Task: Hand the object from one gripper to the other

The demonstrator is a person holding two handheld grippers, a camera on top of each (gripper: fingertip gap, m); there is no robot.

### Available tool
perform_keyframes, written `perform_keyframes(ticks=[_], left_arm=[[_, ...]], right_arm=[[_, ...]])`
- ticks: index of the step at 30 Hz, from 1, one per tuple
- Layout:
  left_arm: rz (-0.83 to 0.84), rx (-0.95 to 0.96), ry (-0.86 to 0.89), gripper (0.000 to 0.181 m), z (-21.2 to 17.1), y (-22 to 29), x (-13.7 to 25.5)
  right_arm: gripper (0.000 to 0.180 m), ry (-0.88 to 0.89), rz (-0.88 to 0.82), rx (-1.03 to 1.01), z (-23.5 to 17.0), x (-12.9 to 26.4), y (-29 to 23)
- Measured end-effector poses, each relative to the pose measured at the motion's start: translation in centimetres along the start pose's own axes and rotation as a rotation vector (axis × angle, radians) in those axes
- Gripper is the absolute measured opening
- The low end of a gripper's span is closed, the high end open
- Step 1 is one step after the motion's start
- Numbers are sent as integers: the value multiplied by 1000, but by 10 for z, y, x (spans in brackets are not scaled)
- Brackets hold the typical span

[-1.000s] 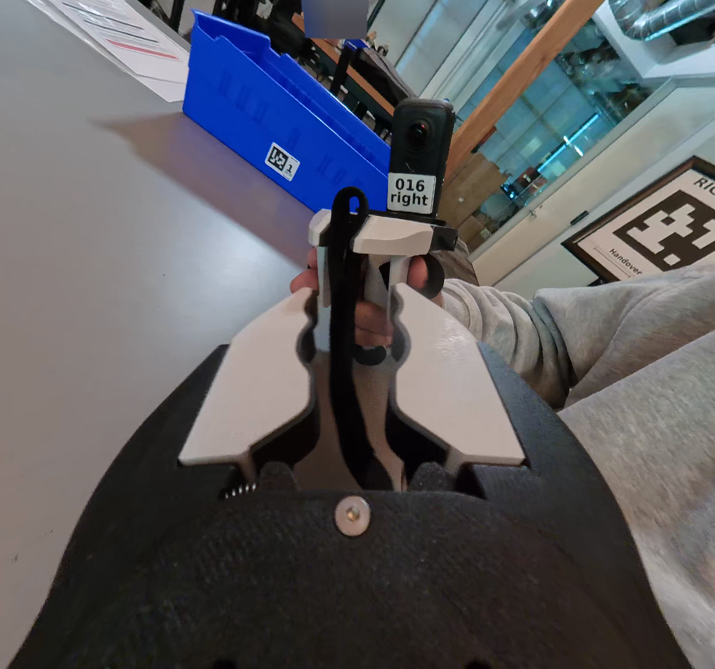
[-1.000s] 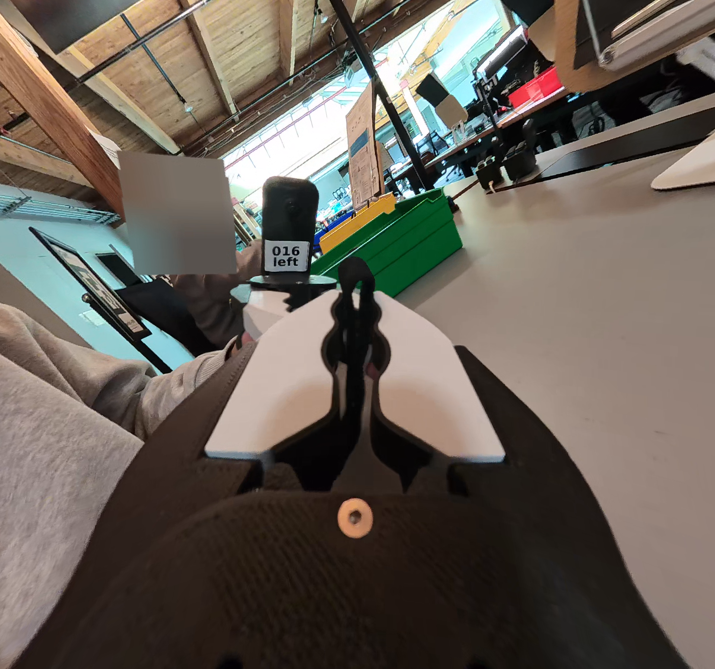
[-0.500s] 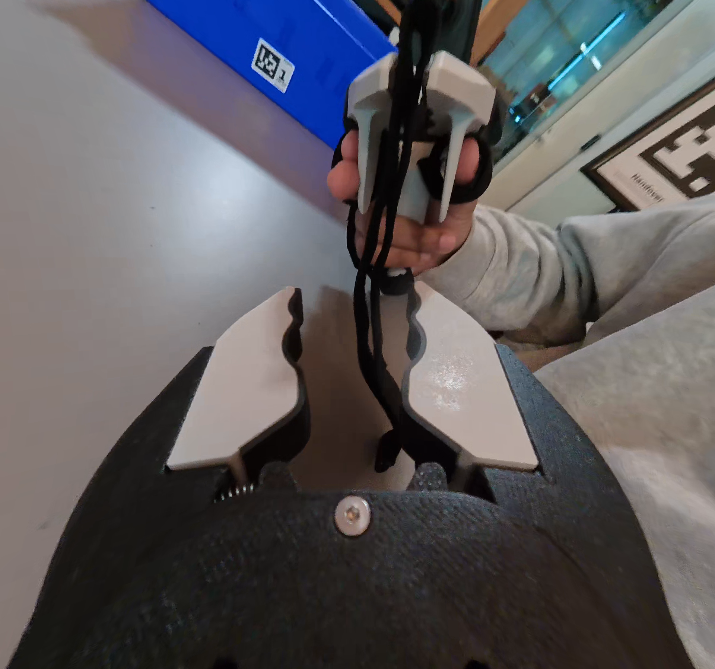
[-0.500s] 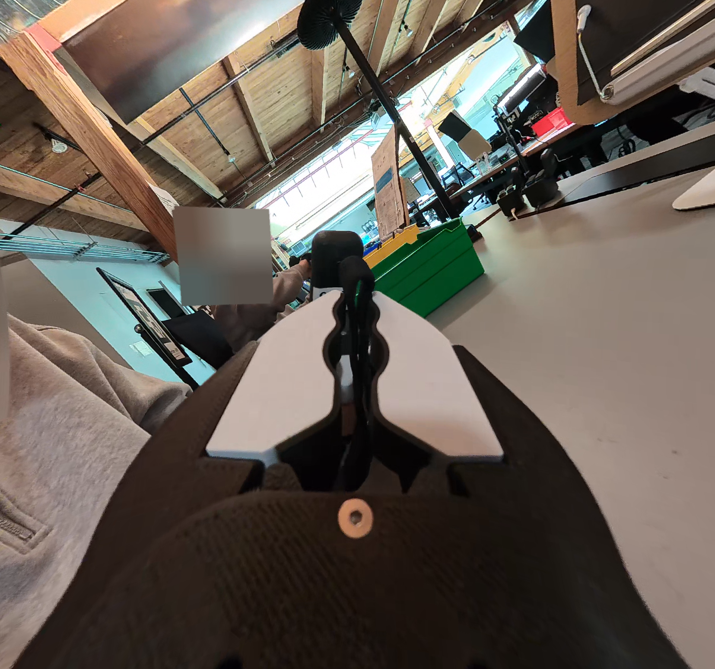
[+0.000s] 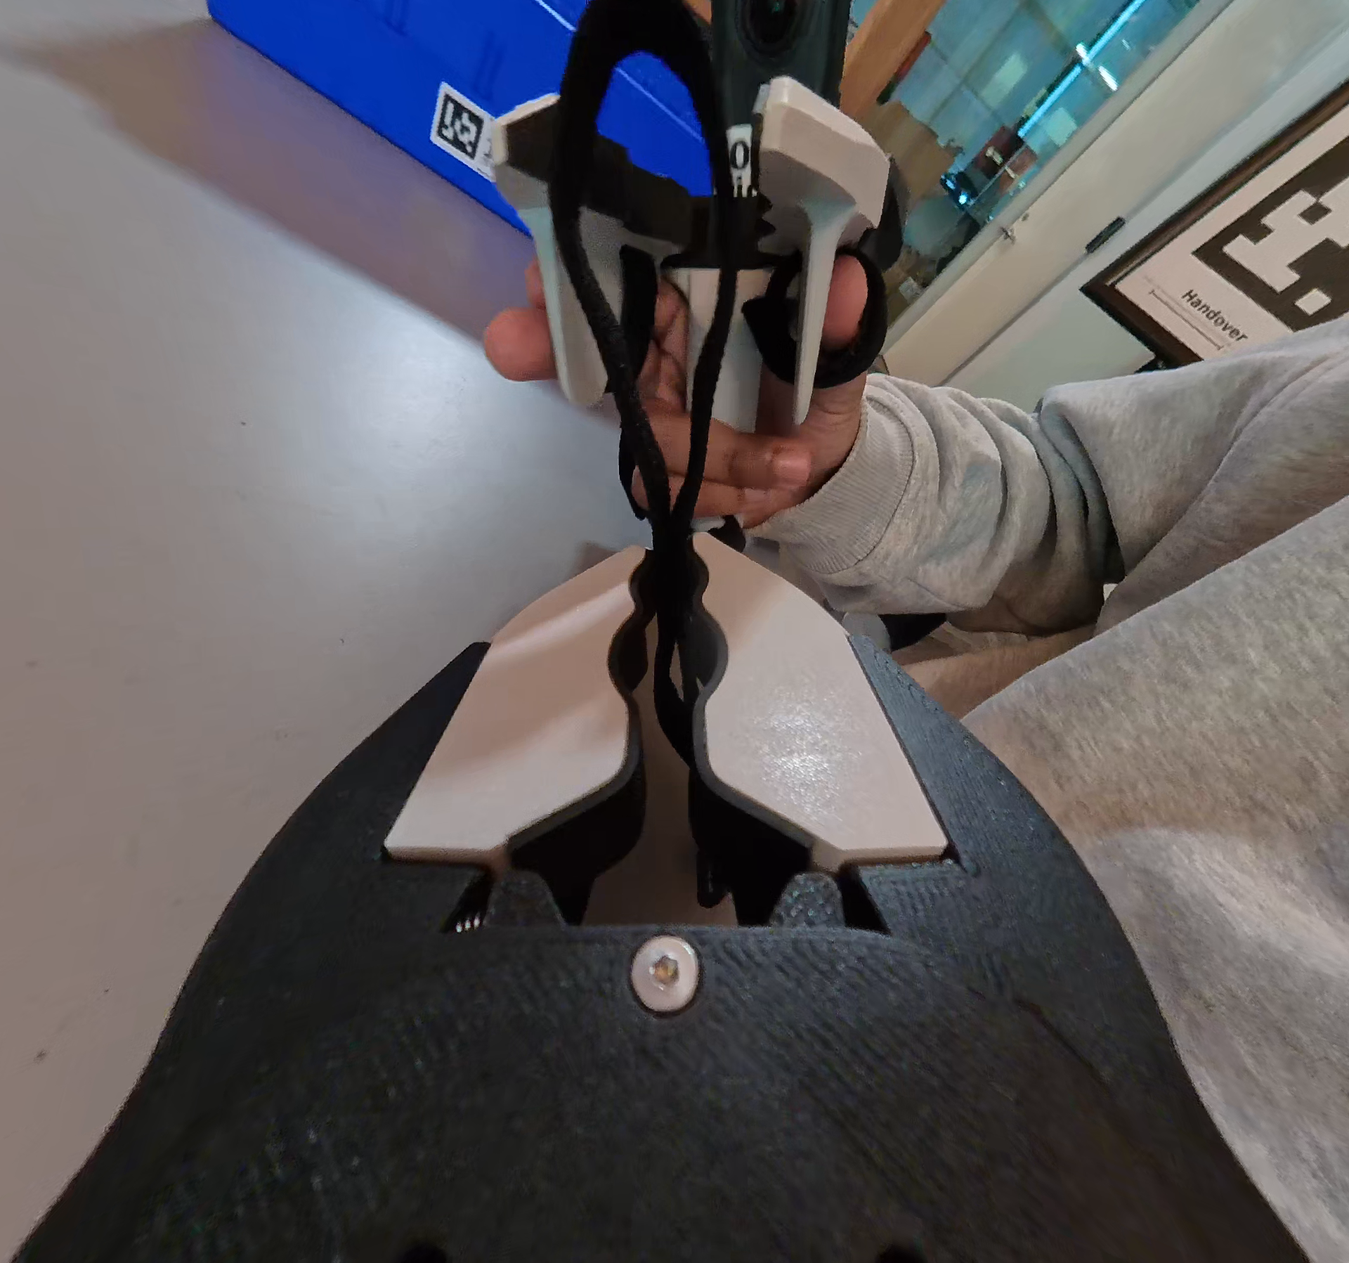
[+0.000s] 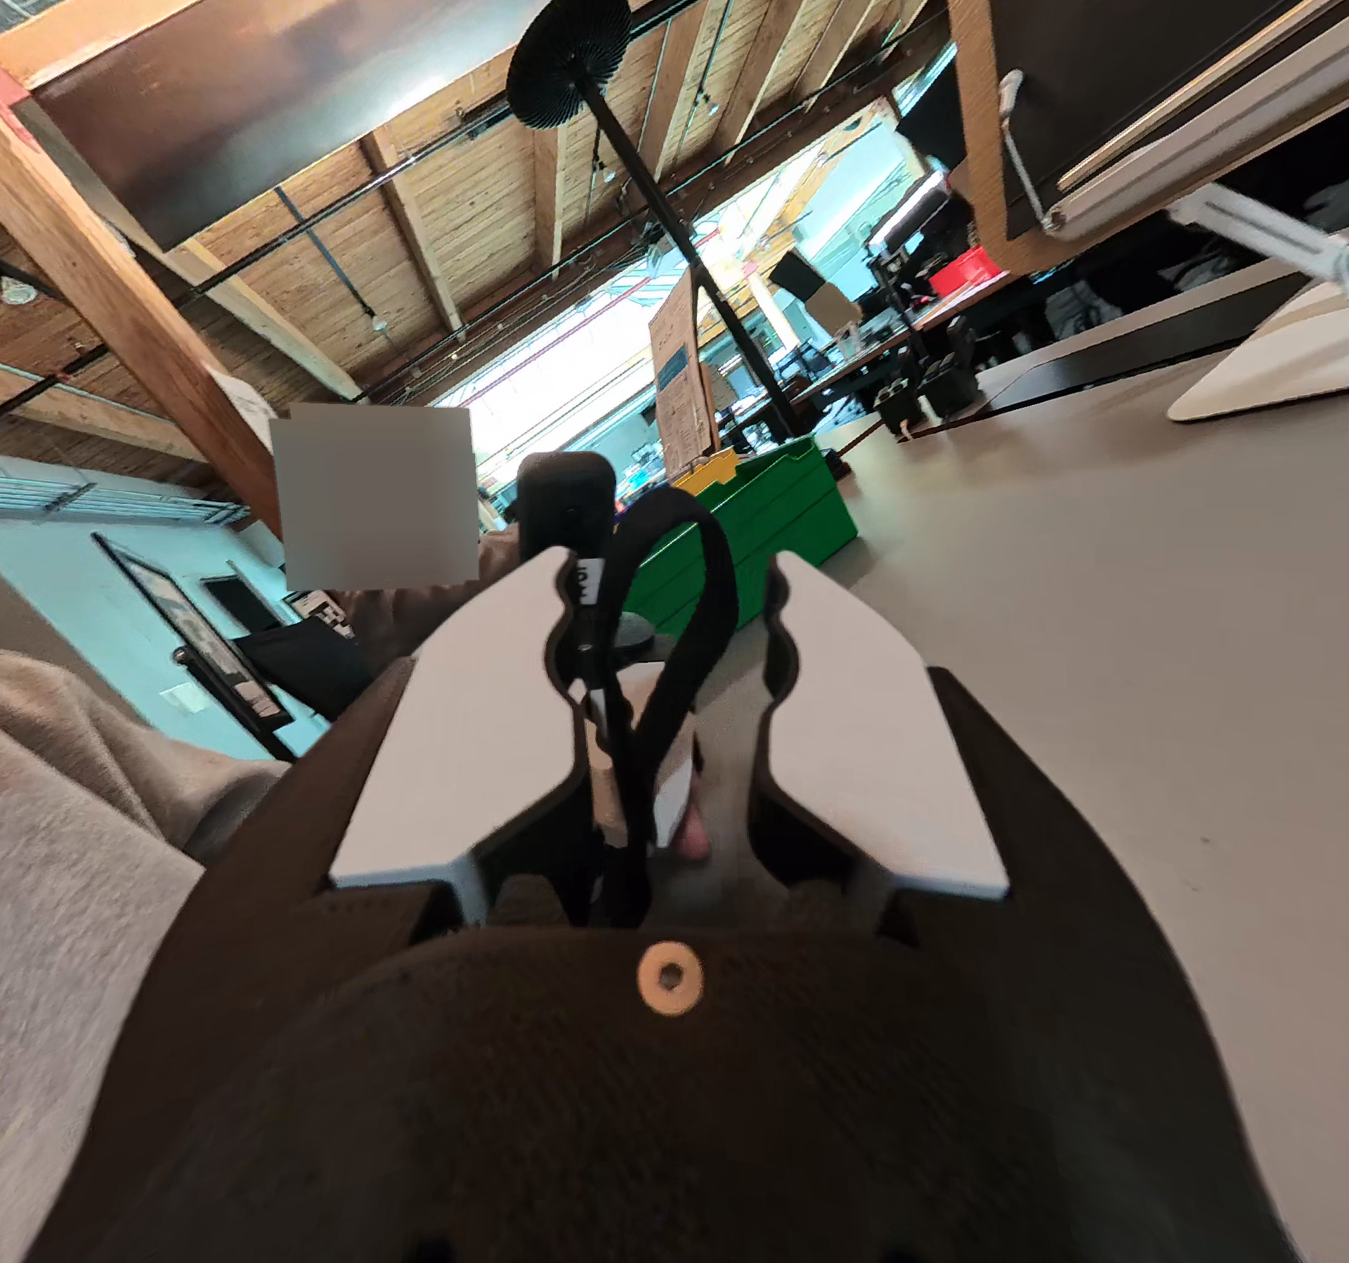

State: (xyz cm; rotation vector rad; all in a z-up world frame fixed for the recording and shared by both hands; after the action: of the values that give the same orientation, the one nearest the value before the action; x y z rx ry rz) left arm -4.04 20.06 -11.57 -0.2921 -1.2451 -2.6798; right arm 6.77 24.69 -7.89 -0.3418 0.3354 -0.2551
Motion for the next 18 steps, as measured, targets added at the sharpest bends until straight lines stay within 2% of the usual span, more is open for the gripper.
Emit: perform_keyframes(ticks=[3, 7, 14, 18], left_arm=[[-26, 25, 48, 7, 5, 1, 5], [-51, 53, 108, 7, 11, 0, 12], [-73, 81, 157, 6, 16, 0, 16], [-75, 78, 145, 6, 14, 1, 13]], right_arm=[[63, 24, -55, 13, 0, 1, 5], [63, -5, -58, -10, -4, -1, 7], [39, -180, 87, -80, -26, -13, -6], [16, -216, 134, -55, -28, -14, -13]])
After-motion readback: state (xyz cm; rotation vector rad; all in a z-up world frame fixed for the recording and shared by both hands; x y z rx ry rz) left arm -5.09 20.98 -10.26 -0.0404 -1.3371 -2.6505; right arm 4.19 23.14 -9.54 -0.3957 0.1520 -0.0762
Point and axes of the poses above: each gripper's, where its closed fingertips meet, x back along the fingers, z out of its top, y = z × x across the jaws, the point moved 6 cm from there along x, back along the fingers, and after that the axes turned 15 degrees about x, right-handed, at the moved point
